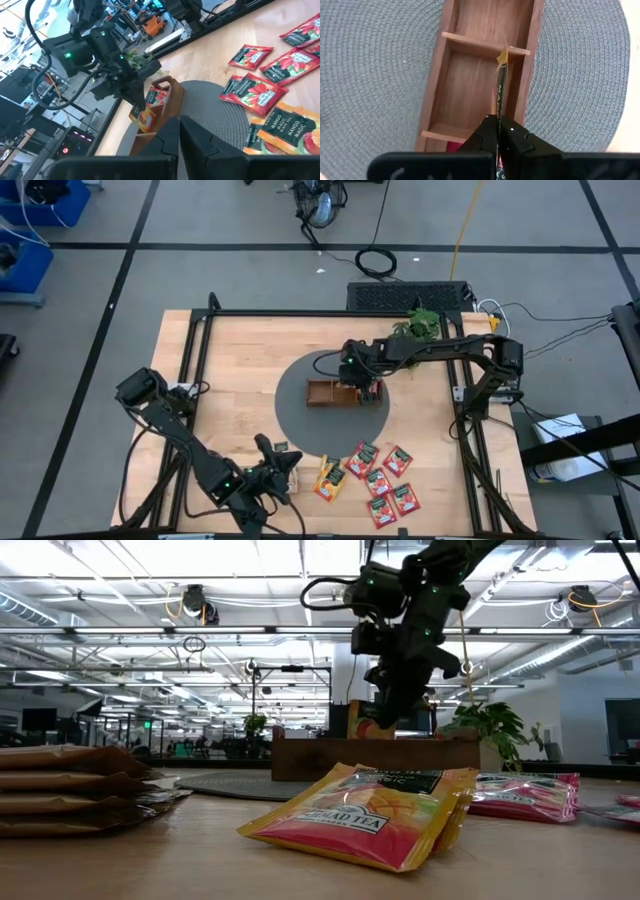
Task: Pick & Place Tea
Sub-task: Put the yellow tea bag into the middle compartment of the wooden organizer
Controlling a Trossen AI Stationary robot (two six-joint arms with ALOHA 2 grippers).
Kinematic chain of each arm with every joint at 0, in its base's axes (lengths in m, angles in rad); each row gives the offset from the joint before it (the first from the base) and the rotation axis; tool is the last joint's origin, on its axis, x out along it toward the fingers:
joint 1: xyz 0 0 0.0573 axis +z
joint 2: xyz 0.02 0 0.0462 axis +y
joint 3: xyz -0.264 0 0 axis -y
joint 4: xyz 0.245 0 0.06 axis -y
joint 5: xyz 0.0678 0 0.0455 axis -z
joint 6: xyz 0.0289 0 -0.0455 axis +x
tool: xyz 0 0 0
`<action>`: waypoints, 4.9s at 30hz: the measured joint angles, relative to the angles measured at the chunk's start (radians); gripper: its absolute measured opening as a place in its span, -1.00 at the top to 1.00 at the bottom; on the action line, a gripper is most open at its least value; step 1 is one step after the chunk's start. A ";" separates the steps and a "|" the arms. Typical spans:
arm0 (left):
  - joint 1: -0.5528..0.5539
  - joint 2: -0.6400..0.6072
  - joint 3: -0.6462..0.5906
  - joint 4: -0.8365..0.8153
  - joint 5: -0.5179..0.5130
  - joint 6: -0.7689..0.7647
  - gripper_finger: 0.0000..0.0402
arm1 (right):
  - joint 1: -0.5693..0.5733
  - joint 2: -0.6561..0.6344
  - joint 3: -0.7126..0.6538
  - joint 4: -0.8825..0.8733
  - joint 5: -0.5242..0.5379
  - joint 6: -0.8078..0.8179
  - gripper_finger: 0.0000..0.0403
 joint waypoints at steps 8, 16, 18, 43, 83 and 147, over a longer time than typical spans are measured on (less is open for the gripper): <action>0.029 0.000 0.000 -0.011 0.029 -0.008 0.92 | -0.003 0.029 -0.002 -0.001 -0.001 0.018 1.00; 0.044 0.000 0.000 -0.035 0.062 -0.030 0.83 | -0.004 0.097 -0.001 0.012 -0.003 0.010 1.00; 0.044 0.000 0.000 -0.048 0.062 -0.038 0.84 | -0.004 0.091 -0.001 0.019 0.001 -0.003 0.97; 0.044 0.000 0.000 -0.057 0.063 -0.055 0.89 | -0.019 0.068 0.000 0.048 0.136 0.018 0.35; 0.043 0.000 0.000 -0.057 0.063 -0.071 0.83 | 0.183 -0.101 -0.159 0.244 0.183 0.065 0.29; 0.071 0.000 0.000 -0.060 0.124 -0.065 0.82 | 0.148 -0.092 -0.304 0.479 0.289 0.065 0.31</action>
